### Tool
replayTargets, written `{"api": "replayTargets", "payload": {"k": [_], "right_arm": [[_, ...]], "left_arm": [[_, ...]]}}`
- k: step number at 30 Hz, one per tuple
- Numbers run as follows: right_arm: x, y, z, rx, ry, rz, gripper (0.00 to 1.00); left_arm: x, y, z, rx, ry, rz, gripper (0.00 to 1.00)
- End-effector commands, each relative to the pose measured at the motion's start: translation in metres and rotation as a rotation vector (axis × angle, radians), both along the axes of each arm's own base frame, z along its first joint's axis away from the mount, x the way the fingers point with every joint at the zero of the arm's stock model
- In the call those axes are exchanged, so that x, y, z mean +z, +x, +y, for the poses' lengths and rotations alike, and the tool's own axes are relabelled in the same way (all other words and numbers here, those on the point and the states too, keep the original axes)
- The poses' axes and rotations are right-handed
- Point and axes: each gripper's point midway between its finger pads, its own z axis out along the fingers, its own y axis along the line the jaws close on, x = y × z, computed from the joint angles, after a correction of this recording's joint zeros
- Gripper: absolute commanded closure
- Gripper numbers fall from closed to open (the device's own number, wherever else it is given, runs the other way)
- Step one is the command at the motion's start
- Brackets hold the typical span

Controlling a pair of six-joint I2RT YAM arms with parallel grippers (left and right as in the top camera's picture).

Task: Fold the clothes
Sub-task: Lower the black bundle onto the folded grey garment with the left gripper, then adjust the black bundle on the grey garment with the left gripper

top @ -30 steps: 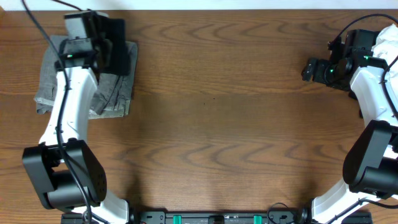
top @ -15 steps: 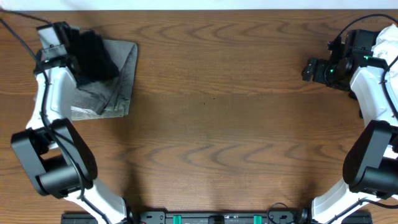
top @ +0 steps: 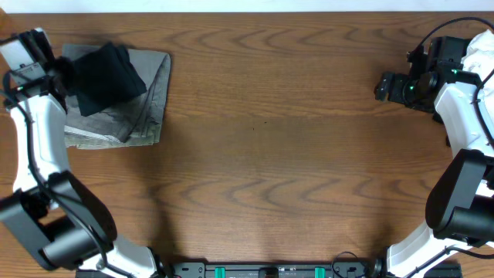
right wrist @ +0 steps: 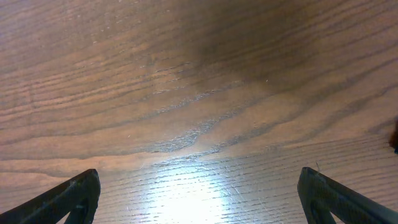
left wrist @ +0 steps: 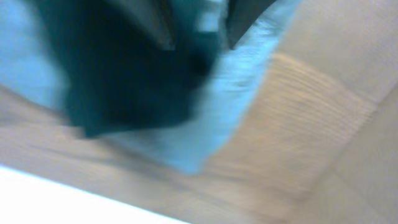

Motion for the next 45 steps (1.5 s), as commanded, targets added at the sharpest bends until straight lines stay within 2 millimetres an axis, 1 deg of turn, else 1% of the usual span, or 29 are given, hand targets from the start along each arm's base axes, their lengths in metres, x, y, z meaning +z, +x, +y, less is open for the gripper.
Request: {"api": "replayTargets", "payload": {"k": [1,2,4,12,16,18,20,21,22,24,26,27,32,34,35,37,39,41,43,45], "right_arm": [[-0.002,0.000,-0.002,-0.002,-0.005,0.007,0.01],[-0.002,0.000,-0.002,-0.002,-0.005,0.007,0.01],[-0.002,0.000,-0.002,-0.002,-0.005,0.007,0.01],[-0.002,0.000,-0.002,-0.002,-0.005,0.007,0.01],[-0.002,0.000,-0.002,-0.002,-0.005,0.007,0.01],[-0.002,0.000,-0.002,-0.002,-0.005,0.007,0.01],[-0.002,0.000,-0.002,-0.002,-0.005,0.007,0.01],[-0.002,0.000,-0.002,-0.002,-0.005,0.006,0.01],[-0.002,0.000,-0.002,-0.002,-0.005,0.006,0.01],[-0.002,0.000,-0.002,-0.002,-0.005,0.007,0.01],[-0.002,0.000,-0.002,-0.002,-0.005,0.006,0.01],[-0.002,0.000,-0.002,-0.002,-0.005,0.007,0.01],[-0.002,0.000,-0.002,-0.002,-0.005,0.007,0.01],[-0.002,0.000,-0.002,-0.002,-0.005,0.006,0.01],[-0.002,0.000,-0.002,-0.002,-0.005,0.007,0.01],[-0.002,0.000,-0.002,-0.002,-0.005,0.007,0.01],[-0.002,0.000,-0.002,-0.002,-0.005,0.007,0.01],[-0.002,0.000,-0.002,-0.002,-0.005,0.007,0.01],[-0.002,0.000,-0.002,-0.002,-0.005,0.006,0.01],[-0.002,0.000,-0.002,-0.002,-0.005,0.006,0.01]], "left_arm": [[0.007,0.013,-0.048,-0.150,-0.232,-0.075,0.92],[-0.002,0.012,-0.053,-0.159,-0.272,-0.059,0.94],[-0.019,0.013,-0.062,-0.175,-0.344,-0.037,0.94],[-0.100,0.017,-0.104,-0.339,-0.614,0.064,0.94],[-0.149,0.010,-0.110,-0.323,-0.699,0.154,0.94],[-0.170,0.004,-0.109,-0.306,-0.729,0.196,0.94],[-0.183,-0.001,-0.109,-0.298,-0.748,0.223,0.94],[-0.183,-0.002,-0.112,-0.306,-0.764,0.224,0.94],[-0.180,-0.002,-0.116,-0.332,-0.784,0.215,0.94],[-0.161,0.003,-0.126,-0.399,-0.821,0.158,0.94],[-0.131,0.010,-0.128,-0.444,-0.818,0.094,0.94],[-0.119,0.013,-0.127,-0.455,-0.801,0.073,0.94],[-0.023,0.027,-0.119,-0.539,-0.611,-0.135,0.94],[0.005,0.032,-0.112,-0.531,-0.541,-0.200,0.92],[0.014,0.034,-0.108,-0.512,-0.508,-0.221,0.91],[0.025,0.038,-0.097,-0.464,-0.455,-0.250,0.89],[0.027,0.043,-0.092,-0.454,-0.432,-0.271,0.89],[0.023,0.048,-0.089,-0.455,-0.426,-0.278,0.89],[0.013,0.053,-0.084,-0.449,-0.424,-0.279,0.89],[0.001,0.057,-0.071,-0.407,-0.424,-0.274,0.89]]}}
